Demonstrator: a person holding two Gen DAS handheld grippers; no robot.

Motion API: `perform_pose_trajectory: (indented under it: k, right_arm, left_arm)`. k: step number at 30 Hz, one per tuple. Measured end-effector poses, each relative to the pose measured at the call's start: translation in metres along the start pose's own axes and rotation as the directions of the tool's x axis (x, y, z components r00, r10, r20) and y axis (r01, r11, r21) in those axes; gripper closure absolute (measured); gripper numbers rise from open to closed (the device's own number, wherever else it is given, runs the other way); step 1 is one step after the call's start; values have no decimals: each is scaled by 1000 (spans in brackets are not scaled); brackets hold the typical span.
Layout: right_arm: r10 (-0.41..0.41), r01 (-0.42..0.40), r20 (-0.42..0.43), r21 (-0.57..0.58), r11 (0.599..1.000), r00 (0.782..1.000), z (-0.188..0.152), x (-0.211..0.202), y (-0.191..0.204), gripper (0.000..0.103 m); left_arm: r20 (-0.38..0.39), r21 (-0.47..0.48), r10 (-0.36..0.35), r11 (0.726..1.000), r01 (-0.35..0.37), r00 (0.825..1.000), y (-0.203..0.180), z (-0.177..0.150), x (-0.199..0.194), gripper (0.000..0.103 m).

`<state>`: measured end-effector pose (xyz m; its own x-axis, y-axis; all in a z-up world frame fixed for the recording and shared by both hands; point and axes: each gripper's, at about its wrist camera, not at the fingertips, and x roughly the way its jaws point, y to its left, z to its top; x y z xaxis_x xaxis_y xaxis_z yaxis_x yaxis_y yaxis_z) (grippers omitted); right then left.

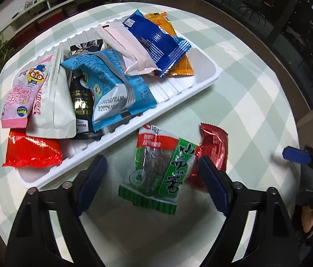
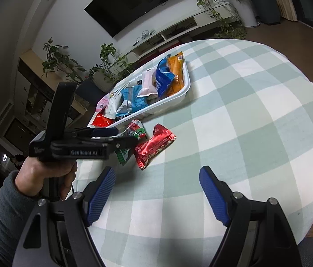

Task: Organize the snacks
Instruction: 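Grasp the green seaweed packet with the left gripper, then lift the green packet with the left gripper while the right gripper grasps the red wrapper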

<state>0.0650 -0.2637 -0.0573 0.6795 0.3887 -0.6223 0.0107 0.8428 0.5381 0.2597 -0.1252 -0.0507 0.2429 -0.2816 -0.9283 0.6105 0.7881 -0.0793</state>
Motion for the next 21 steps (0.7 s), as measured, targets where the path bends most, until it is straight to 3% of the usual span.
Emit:
perform_pose_trajectory:
  k: [2, 7, 12, 19, 21]
  right_arm:
    - [5, -5, 1, 7, 1000, 1000, -1, -1, -3, 23]
    - [9, -9, 0, 1, 1000, 1000, -2, 1, -5, 23]
    - [6, -6, -11, -19, 1000, 1000, -4, 3, -2, 25]
    - [-9, 8, -23, -27, 1000, 1000, -7, 5, 3, 25]
    - [-20, 19, -29, -33, 999, 999, -8, 6, 4, 25]
  left_arm:
    - [-21, 8, -6, 1000, 6, 1000, -1, 3, 6, 30]
    - [-47, 56, 57, 997, -54, 997, -10, 7, 17, 37]
    - [-36, 58, 76, 996, -74, 996, -10, 4, 17, 52]
    - [-17, 44, 80, 996, -79, 997, -10, -4, 13, 59]
    - [-6, 39, 80, 996, -80, 997, -13, -9, 9, 66]
